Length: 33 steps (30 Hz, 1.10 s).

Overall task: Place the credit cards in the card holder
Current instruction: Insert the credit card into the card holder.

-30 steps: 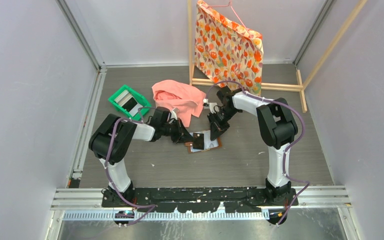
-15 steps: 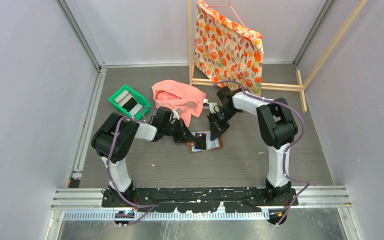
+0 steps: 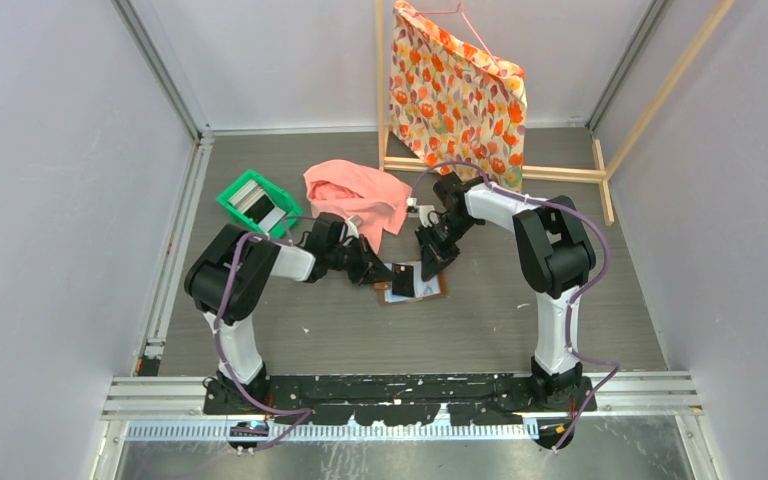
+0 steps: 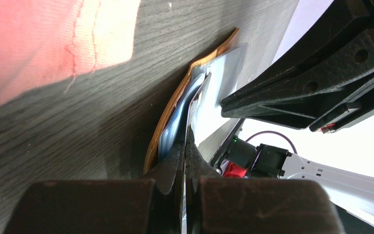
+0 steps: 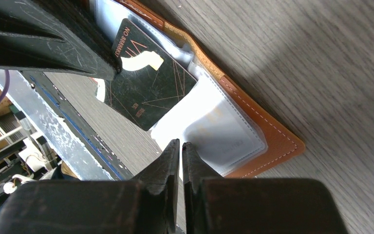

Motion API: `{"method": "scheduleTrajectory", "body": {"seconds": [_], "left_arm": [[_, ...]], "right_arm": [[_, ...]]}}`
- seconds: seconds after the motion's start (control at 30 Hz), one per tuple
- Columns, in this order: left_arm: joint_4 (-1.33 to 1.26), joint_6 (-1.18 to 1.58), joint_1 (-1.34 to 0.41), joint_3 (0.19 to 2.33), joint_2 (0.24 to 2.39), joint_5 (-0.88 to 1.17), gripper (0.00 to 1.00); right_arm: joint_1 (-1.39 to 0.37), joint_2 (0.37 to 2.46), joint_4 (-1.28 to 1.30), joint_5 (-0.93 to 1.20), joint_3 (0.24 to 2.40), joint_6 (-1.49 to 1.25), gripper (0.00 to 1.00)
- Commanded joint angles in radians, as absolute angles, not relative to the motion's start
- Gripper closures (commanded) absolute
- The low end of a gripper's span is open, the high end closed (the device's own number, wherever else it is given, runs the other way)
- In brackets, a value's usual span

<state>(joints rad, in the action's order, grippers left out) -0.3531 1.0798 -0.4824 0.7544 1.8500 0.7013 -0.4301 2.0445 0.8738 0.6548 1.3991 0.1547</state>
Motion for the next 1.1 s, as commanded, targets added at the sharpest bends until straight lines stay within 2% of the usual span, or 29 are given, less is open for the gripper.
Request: {"method": "scheduleTrajectory", "body": {"seconds": [0.0,0.53,0.93,1.07], "left_arm": [[-0.345,1.119,-0.485,0.786,1.879,0.711,1.00],[-0.476,1.190,-0.494,0.753,1.906,0.730,1.00],[-0.443,1.141,-0.531,0.735,1.878,0.615,0.99],[-0.349,1.054,-0.544,0.763,1.865,0.581,1.00]], "right_arm": [[-0.433,2.037,0.888,0.649,1.434,0.156,0.89],[-0.433,2.035,0.891,0.646,1.437,0.159,0.89],[-0.431,2.015,0.899,0.682,1.435,0.178,0.87],[-0.428,2.014,0.899,0.686,1.434,0.179,0.87]]}}
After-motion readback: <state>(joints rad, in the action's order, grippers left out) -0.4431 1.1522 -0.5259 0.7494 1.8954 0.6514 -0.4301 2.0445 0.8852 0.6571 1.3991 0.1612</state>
